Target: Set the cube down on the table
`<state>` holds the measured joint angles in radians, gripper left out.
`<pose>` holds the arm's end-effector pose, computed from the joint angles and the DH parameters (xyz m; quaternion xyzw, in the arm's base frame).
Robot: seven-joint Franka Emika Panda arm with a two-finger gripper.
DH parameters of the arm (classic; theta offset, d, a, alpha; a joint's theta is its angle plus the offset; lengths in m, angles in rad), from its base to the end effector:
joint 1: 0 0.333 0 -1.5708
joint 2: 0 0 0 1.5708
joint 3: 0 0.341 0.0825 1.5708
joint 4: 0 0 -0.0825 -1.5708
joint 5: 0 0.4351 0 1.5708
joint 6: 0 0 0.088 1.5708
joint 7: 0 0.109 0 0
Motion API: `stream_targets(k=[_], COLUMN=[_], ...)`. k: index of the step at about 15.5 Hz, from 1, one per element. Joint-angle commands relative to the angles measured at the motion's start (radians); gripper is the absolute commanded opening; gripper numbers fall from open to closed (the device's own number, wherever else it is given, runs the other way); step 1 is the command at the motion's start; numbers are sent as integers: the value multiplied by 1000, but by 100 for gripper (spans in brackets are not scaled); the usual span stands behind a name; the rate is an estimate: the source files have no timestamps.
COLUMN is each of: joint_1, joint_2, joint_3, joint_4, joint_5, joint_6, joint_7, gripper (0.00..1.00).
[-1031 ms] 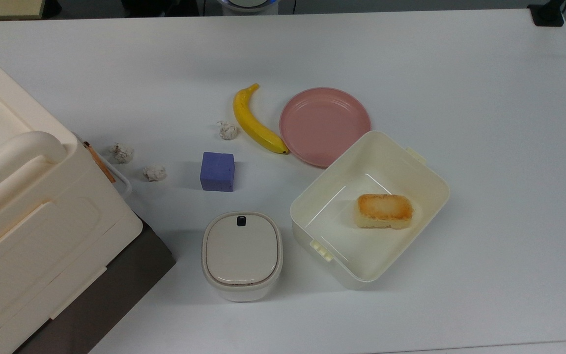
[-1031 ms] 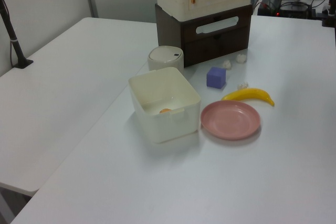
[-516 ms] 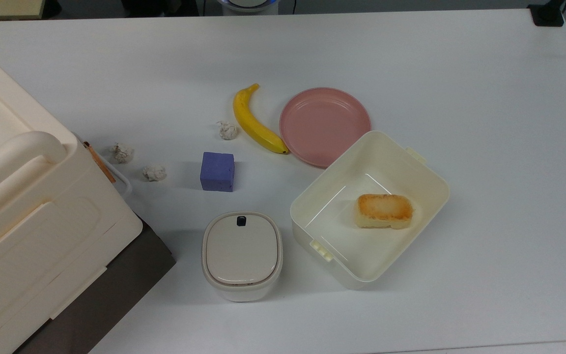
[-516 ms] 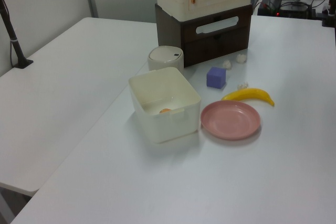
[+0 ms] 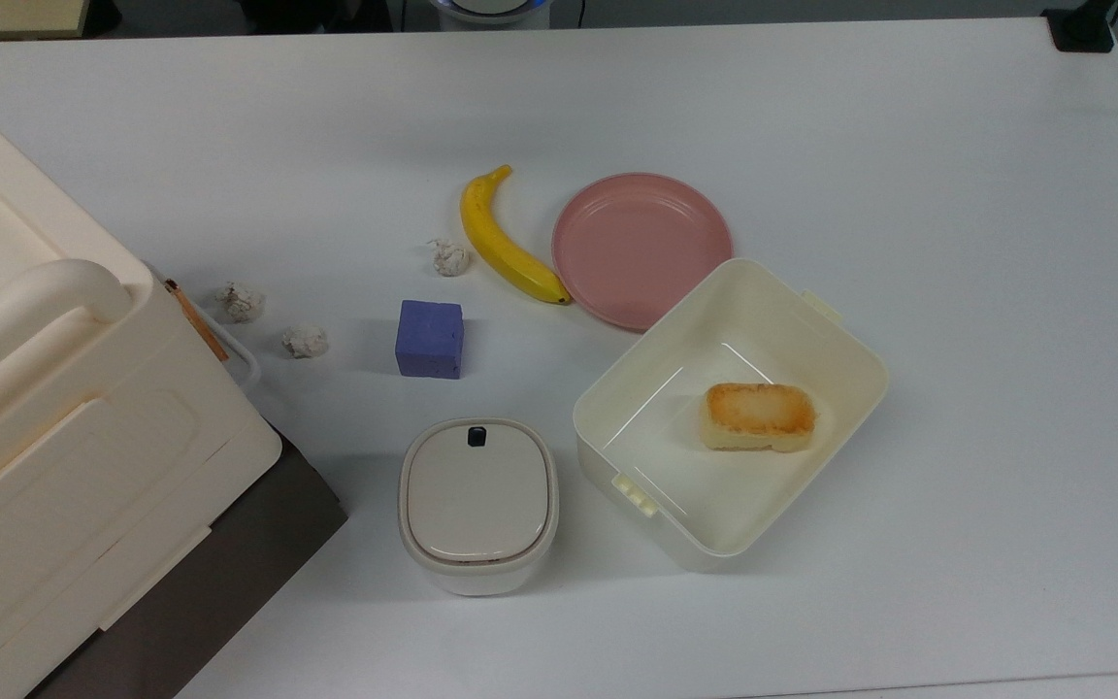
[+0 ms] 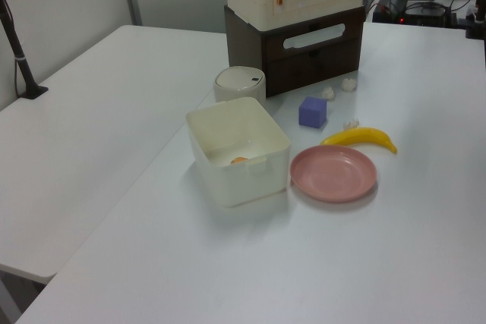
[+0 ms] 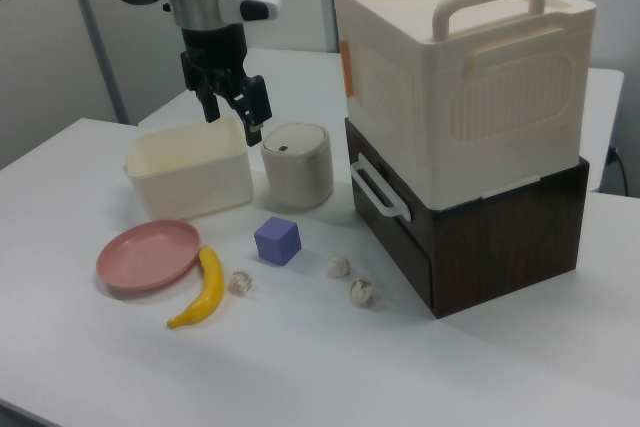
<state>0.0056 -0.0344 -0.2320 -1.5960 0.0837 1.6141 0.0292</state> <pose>0.5851 -0.1283 0.6588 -0.9904 0.1280 -0.0301 0.0430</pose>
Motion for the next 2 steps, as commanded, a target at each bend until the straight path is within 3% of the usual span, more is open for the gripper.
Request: stream_targets(k=[1,2], joint_1=[4,5], joint_2=[5,5], joint_3=[-3,-3], joint_4=[8,8], joint_5=[7,7], joint_6=[-3,-3], joint_7=[-83,-83], gripper=[100,100])
